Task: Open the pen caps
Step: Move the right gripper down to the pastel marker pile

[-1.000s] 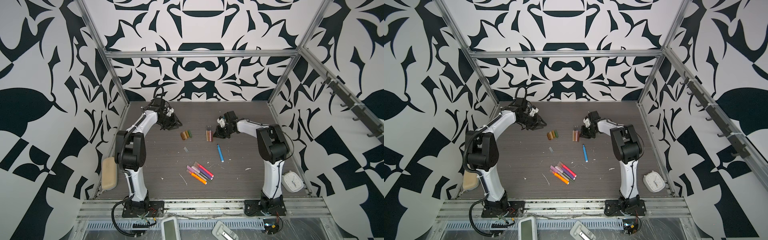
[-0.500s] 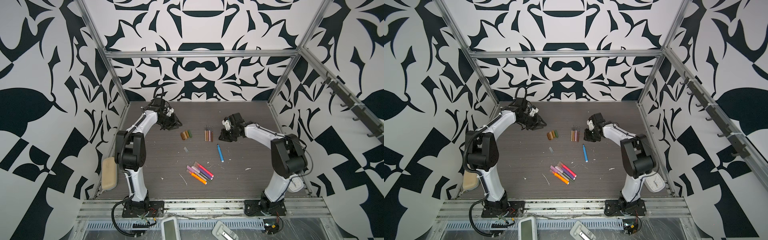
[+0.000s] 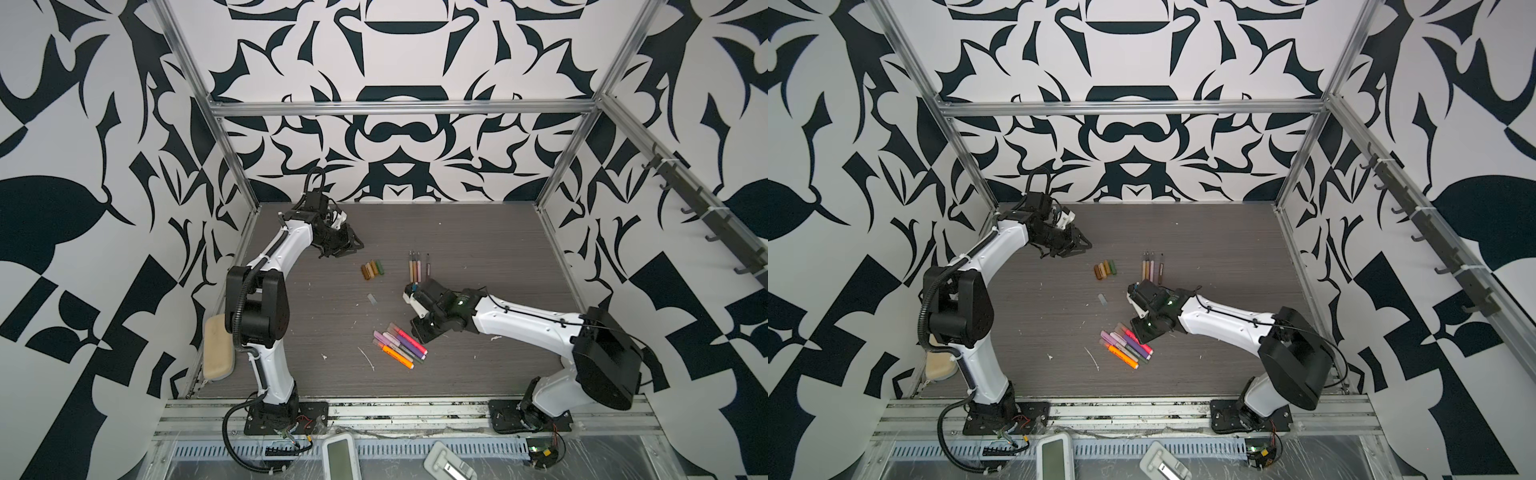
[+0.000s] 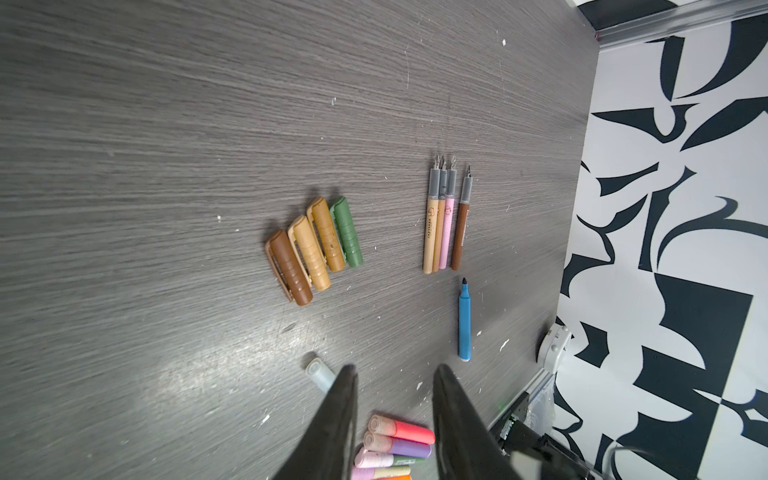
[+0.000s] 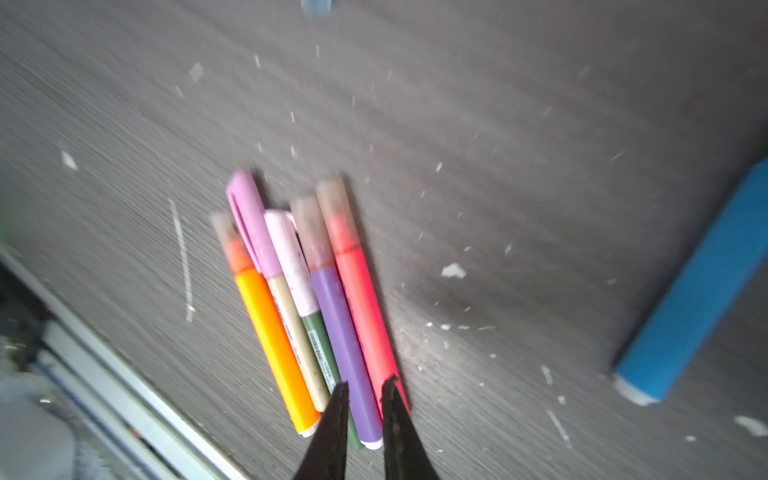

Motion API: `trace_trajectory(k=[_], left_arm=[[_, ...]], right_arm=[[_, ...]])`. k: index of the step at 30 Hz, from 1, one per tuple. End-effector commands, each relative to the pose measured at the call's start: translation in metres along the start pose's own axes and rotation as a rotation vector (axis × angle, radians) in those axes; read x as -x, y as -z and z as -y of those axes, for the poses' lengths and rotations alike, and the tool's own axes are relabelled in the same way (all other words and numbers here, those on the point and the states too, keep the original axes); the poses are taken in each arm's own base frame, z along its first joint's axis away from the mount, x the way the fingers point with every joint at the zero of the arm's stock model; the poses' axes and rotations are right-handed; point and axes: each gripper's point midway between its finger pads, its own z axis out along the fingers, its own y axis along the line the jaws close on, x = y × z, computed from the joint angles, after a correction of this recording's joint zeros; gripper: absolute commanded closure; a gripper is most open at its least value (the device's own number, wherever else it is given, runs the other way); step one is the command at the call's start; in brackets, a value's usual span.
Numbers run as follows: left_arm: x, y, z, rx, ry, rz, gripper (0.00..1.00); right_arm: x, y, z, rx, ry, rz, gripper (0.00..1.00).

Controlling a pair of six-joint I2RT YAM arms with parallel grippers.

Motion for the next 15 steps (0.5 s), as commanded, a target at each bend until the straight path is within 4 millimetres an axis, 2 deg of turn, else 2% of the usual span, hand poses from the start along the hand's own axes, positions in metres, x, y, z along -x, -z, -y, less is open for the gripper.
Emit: trace_trajectory(k=[1,8,15], left_arm=[[-0.004,0.008,0.000,0.012,-0.003,0.010,0.66],[-0.003,0.007,-0.002,0.018,-0.002,0.008,0.66],[-0.003,0.007,-0.001,0.016,-0.003,0.009,0.66]], right_arm=[[-0.001,-0.005,0.003,-0.085,0.003,0.012,0.81],[-0.008,-0.009,-0.024,-0.091,0.074,0.007,0.80],[-0.022,-0.023,-0.045,-0.121,0.155,-0.041,0.79]])
